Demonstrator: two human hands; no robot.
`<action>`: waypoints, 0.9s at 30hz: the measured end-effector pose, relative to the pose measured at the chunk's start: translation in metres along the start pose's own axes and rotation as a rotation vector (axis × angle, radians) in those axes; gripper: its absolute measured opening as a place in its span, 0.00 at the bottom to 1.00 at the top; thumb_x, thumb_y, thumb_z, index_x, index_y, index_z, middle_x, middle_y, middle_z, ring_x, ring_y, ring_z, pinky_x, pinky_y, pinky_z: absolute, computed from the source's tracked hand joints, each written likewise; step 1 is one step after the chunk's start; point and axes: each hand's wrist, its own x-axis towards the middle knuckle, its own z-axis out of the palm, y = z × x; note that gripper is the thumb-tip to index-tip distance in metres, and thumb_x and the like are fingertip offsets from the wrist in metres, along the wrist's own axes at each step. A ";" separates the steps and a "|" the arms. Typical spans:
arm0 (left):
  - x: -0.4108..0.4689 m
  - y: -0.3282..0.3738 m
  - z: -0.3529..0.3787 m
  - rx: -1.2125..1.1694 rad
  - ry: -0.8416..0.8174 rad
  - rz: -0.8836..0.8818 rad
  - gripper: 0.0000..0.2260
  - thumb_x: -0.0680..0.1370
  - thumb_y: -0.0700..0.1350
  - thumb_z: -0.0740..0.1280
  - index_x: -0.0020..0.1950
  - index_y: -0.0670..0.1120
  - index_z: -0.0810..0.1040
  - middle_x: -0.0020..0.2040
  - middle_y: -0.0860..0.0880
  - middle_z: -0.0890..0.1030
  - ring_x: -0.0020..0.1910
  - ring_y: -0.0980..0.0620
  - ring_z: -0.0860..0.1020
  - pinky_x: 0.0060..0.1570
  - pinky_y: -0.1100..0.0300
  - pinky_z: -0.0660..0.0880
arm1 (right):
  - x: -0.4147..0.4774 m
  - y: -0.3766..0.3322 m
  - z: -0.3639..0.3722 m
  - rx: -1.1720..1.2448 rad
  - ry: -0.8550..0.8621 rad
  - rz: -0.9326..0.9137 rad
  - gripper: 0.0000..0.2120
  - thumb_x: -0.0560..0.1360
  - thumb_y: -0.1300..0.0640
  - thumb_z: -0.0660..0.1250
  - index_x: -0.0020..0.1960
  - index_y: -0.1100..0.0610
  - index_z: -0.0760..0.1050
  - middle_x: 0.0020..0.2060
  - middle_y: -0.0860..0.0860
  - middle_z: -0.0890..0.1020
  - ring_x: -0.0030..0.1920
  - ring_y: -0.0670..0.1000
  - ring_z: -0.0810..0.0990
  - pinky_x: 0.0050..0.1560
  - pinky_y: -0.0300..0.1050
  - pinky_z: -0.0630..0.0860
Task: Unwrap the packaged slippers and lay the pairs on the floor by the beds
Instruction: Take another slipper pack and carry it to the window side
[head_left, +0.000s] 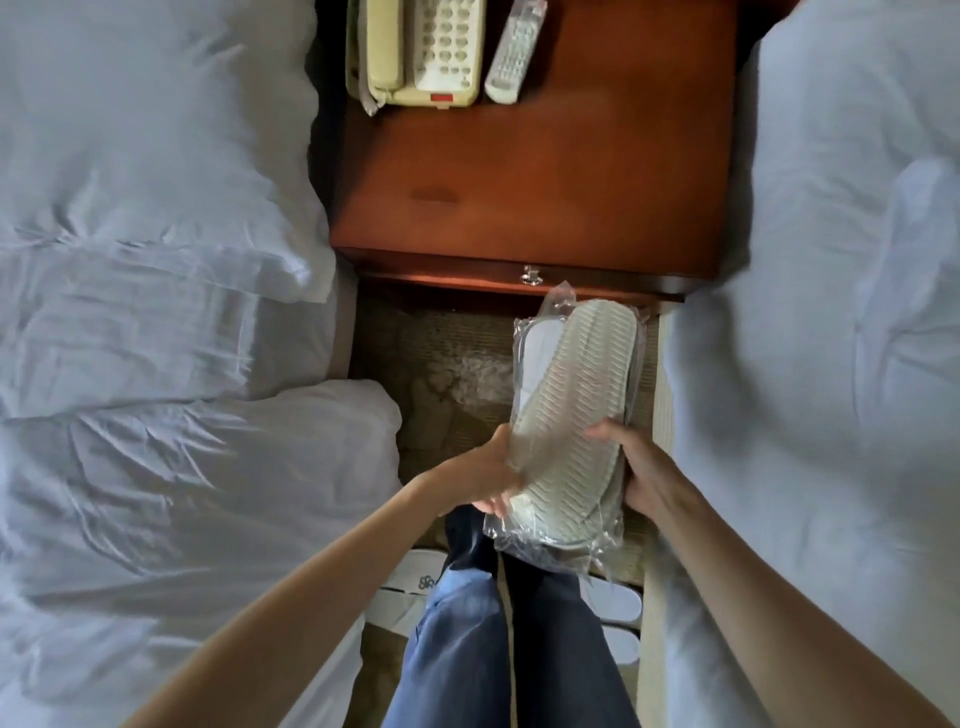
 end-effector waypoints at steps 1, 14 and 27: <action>0.019 -0.003 -0.002 0.056 0.011 0.003 0.33 0.77 0.37 0.64 0.76 0.52 0.50 0.53 0.39 0.82 0.34 0.52 0.82 0.34 0.62 0.80 | 0.016 0.009 -0.009 0.045 0.032 0.019 0.24 0.61 0.59 0.73 0.57 0.54 0.78 0.45 0.54 0.86 0.51 0.56 0.83 0.48 0.50 0.78; 0.345 -0.113 -0.080 0.641 0.510 0.043 0.32 0.76 0.52 0.66 0.75 0.50 0.54 0.77 0.43 0.52 0.75 0.39 0.55 0.71 0.41 0.56 | 0.248 0.150 -0.131 0.528 0.156 -0.049 0.25 0.55 0.58 0.74 0.51 0.61 0.79 0.39 0.57 0.85 0.41 0.56 0.86 0.40 0.51 0.81; 0.494 -0.106 -0.101 1.083 0.668 0.050 0.21 0.77 0.45 0.64 0.70 0.42 0.69 0.68 0.39 0.70 0.68 0.40 0.67 0.67 0.46 0.61 | 0.343 0.169 -0.140 0.554 0.133 -0.107 0.20 0.62 0.57 0.66 0.51 0.64 0.80 0.40 0.59 0.85 0.42 0.58 0.85 0.39 0.49 0.82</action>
